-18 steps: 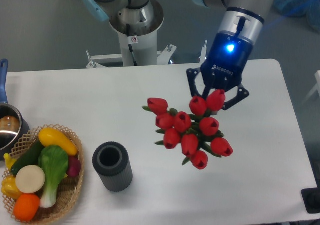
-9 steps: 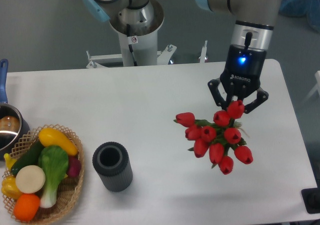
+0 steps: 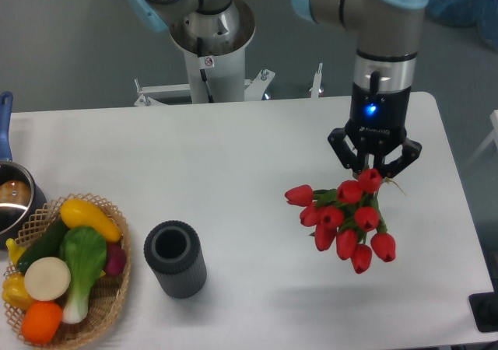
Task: Pick up the flowers from the vase
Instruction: 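Carry the tulip bunch away from the vase over the open table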
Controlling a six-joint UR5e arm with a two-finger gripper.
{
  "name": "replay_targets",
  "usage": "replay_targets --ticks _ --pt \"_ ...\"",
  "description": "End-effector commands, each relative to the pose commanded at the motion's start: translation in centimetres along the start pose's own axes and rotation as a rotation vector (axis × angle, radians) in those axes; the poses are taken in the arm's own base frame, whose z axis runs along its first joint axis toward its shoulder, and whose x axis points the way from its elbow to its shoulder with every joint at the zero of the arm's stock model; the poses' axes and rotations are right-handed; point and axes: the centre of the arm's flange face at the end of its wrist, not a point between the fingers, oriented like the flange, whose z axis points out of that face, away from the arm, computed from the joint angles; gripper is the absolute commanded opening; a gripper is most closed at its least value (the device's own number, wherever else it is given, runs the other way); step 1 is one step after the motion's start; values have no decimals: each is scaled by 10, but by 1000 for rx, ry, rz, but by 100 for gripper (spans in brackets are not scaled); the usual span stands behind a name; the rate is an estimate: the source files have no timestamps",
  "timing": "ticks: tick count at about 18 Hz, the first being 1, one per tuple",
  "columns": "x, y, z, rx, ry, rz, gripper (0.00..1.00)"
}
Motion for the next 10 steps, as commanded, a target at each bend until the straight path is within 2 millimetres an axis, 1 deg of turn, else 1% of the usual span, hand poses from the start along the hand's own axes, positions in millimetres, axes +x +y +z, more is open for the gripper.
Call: replay_targets --ticks 3,5,7,10 --pt "4 3 8 -96 34 52 20" --pt "14 -4 19 -150 39 95 20" --pt "21 -6 30 -165 56 106 20" --pt "33 0 48 -184 87 110 20"
